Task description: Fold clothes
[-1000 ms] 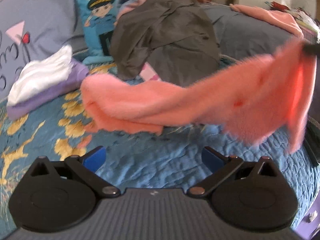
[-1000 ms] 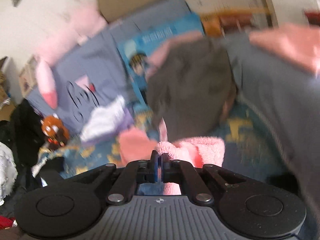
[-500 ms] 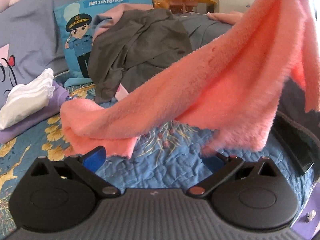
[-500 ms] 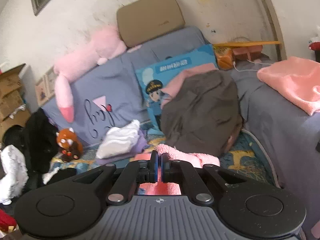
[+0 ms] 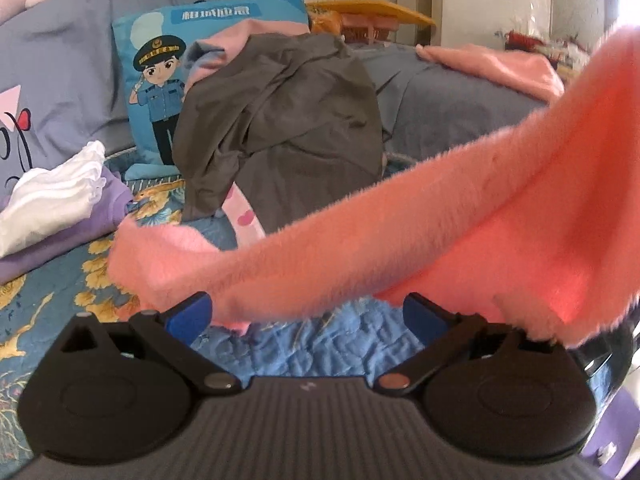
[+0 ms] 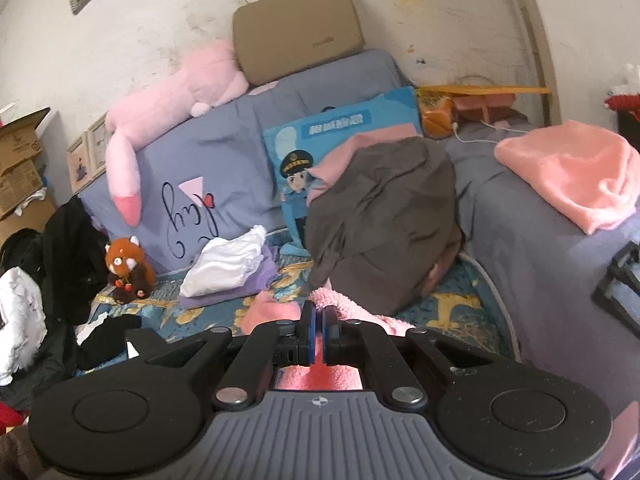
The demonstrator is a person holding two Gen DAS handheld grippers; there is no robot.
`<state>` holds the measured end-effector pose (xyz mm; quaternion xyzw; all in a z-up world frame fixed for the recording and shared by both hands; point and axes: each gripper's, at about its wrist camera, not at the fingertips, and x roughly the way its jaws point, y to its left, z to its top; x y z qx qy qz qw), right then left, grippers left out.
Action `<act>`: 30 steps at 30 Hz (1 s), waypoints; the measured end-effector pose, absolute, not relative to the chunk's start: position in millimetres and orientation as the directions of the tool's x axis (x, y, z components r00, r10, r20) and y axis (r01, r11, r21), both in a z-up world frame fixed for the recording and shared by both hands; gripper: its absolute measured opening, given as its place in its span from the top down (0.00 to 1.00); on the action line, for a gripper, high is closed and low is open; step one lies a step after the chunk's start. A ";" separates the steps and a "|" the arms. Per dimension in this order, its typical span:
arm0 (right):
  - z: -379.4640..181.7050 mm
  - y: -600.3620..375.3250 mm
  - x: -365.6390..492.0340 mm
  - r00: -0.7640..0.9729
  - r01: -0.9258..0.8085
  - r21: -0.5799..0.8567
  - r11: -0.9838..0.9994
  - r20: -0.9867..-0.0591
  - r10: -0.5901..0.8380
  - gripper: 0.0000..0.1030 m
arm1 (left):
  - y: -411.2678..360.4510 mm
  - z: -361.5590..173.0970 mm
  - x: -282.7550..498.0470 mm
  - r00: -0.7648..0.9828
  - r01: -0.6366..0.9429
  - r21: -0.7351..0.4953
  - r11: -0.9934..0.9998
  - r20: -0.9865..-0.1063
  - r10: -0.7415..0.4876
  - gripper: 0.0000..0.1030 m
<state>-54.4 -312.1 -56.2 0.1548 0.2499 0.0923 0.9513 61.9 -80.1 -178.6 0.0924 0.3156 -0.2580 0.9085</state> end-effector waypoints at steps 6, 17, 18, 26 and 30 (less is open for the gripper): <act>-61.1 -309.7 -50.2 0.852 -0.087 0.352 0.932 -0.458 0.253 0.97 | -84.5 -154.4 45.9 0.658 0.594 -0.033 0.803 -0.554 -0.510 0.00; -66.8 -299.3 -52.5 0.841 -0.099 0.307 0.947 -0.482 0.244 0.97 | -103.2 -135.3 26.1 0.640 0.655 -0.003 0.756 -0.529 -0.557 0.01; -67.5 -300.3 -52.9 0.841 -0.093 0.306 0.948 -0.485 0.239 0.97 | -100.0 -135.6 27.8 0.638 0.650 -0.016 0.760 -0.532 -0.557 0.01; -71.4 -299.0 -57.1 0.839 -0.107 0.295 0.949 -0.486 0.245 0.97 | -74.5 -140.4 50.5 0.618 0.585 -0.143 0.798 -0.559 -0.553 0.01; -71.1 -297.3 -59.5 0.837 -0.114 0.295 0.949 -0.486 0.252 0.97 | -78.0 -146.6 56.7 0.605 0.585 -0.153 0.797 -0.572 -0.554 0.01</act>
